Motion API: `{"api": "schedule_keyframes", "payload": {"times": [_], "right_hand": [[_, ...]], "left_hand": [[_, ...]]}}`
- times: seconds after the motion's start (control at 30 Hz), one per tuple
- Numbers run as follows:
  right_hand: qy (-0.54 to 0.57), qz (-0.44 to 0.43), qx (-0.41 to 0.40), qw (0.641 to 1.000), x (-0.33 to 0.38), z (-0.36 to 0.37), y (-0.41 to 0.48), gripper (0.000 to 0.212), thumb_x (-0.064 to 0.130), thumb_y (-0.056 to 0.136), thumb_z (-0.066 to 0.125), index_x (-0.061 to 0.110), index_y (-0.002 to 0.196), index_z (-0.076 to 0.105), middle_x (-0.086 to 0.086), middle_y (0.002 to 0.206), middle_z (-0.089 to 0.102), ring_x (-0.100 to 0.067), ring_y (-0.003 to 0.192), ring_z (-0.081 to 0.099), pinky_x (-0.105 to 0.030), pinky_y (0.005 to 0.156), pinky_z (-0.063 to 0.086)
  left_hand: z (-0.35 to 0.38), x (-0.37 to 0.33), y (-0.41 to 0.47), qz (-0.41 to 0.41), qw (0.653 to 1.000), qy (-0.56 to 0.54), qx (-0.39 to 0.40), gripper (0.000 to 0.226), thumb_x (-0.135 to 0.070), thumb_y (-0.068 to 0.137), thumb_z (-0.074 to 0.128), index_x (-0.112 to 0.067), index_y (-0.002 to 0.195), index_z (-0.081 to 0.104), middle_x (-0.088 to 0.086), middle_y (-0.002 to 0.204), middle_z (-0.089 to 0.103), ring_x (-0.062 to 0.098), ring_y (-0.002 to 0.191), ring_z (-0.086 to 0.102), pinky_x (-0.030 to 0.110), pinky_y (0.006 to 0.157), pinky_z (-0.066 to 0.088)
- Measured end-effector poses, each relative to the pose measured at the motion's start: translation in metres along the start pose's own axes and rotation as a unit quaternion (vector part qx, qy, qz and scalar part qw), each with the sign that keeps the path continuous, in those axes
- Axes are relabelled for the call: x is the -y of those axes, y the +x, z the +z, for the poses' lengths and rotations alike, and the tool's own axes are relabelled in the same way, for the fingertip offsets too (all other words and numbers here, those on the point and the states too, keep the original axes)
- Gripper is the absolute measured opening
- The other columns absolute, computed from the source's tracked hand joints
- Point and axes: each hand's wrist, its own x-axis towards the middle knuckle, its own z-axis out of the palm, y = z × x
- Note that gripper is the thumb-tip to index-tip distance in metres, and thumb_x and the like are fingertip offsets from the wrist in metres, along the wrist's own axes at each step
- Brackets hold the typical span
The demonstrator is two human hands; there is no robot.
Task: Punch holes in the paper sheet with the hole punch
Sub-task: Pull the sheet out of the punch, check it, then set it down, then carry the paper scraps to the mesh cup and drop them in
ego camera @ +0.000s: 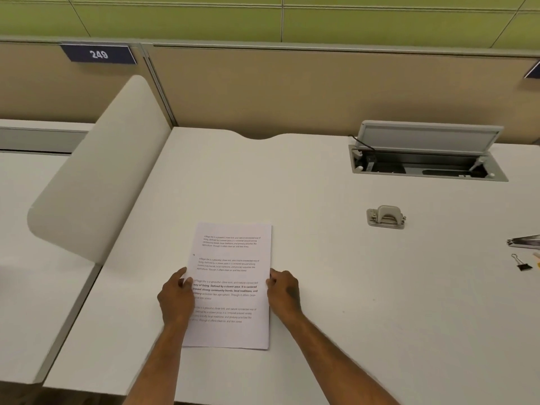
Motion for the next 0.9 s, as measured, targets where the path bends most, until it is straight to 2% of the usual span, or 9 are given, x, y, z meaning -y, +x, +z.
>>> {"api": "schedule_keyframes", "payload": {"times": [0.13,0.2,0.27,0.3,0.33,0.37,0.5,0.73,0.9], "right_hand": [[-0.046,-0.020,-0.001,0.999,0.002,-0.002,-0.004,0.040,0.002,0.093,0.048,0.012,0.056,0.037,0.002,0.071,0.051,0.001,0.057,0.042,-0.004,0.048,0.031],[-0.065,-0.018,0.001,0.998,0.005,-0.006,-0.009,0.043,0.014,0.096,0.050,0.020,0.057,0.034,-0.005,0.095,0.065,-0.011,0.084,0.064,-0.011,0.069,0.047],[-0.109,-0.040,0.013,0.993,0.001,-0.012,-0.017,0.020,0.026,0.099,0.048,0.022,0.082,0.059,-0.009,0.134,0.056,-0.022,0.124,0.054,-0.026,0.099,0.046],[-0.139,-0.061,0.022,0.988,-0.004,-0.016,-0.023,0.026,0.032,0.100,0.045,0.017,0.115,0.061,-0.007,0.145,0.046,-0.021,0.134,0.045,-0.029,0.108,0.039],[-0.180,-0.082,0.022,0.980,-0.015,-0.018,-0.028,0.046,0.038,0.101,0.041,0.014,0.140,0.045,-0.005,0.153,0.037,-0.020,0.141,0.035,-0.030,0.114,0.031],[-0.222,-0.098,0.003,0.970,-0.026,-0.023,-0.035,0.057,0.044,0.101,0.036,0.013,0.149,0.033,-0.005,0.158,0.031,-0.020,0.145,0.029,-0.032,0.118,0.024],[-0.404,-0.147,-0.012,0.903,-0.079,-0.045,-0.054,0.077,0.064,0.093,0.027,0.008,0.142,0.046,-0.007,0.152,0.040,-0.029,0.140,0.038,-0.051,0.111,0.020],[-0.419,-0.050,-0.055,0.905,-0.134,-0.114,-0.055,0.089,0.074,0.090,0.023,0.007,0.147,0.036,-0.007,0.157,0.031,-0.029,0.145,0.028,-0.053,0.112,0.009],[-0.383,-0.103,-0.059,0.916,-0.168,-0.160,-0.051,0.089,0.074,0.090,0.011,0.012,0.153,0.005,0.000,0.163,0.000,-0.018,0.149,-0.013,-0.045,0.116,-0.011]], "left_hand": [[0.000,0.002,0.000,0.012,1.000,0.009,-0.008,0.037,-0.014,0.096,0.055,-0.008,0.132,0.058,0.019,0.127,0.063,0.035,0.118,0.057,0.042,0.106,0.040],[-0.001,0.002,-0.001,0.022,0.999,0.012,-0.019,0.037,-0.016,0.095,0.058,-0.003,0.130,0.059,0.021,0.127,0.062,0.036,0.119,0.057,0.043,0.106,0.039],[-0.002,0.002,-0.002,0.048,0.998,0.023,-0.044,0.036,-0.017,0.094,0.061,0.001,0.126,0.061,0.024,0.128,0.061,0.038,0.123,0.052,0.046,0.109,0.036],[-0.001,0.003,-0.003,0.066,0.996,0.033,-0.059,0.036,-0.017,0.094,0.062,0.003,0.124,0.062,0.026,0.129,0.058,0.038,0.127,0.047,0.047,0.111,0.033],[0.000,0.003,-0.005,0.084,0.993,0.041,-0.070,0.036,-0.017,0.094,0.062,0.004,0.123,0.061,0.028,0.132,0.055,0.038,0.131,0.043,0.048,0.112,0.031],[0.002,0.003,-0.008,0.103,0.991,0.047,-0.075,0.036,-0.017,0.094,0.062,0.004,0.123,0.061,0.029,0.133,0.053,0.038,0.133,0.040,0.049,0.113,0.029],[0.027,0.000,-0.026,0.182,0.980,0.057,-0.057,0.031,-0.014,0.094,0.062,0.003,0.120,0.063,0.028,0.135,0.051,0.038,0.133,0.039,0.048,0.110,0.030],[0.098,-0.022,-0.093,0.278,0.957,0.060,0.055,0.032,-0.020,0.094,0.060,-0.009,0.124,0.061,0.010,0.144,0.046,0.030,0.134,0.037,0.049,0.103,0.042],[0.152,-0.035,-0.144,0.355,0.916,0.134,0.131,0.050,-0.044,0.099,0.036,-0.014,0.133,0.056,0.007,0.151,0.042,0.026,0.141,0.036,0.038,0.112,0.029]]}}
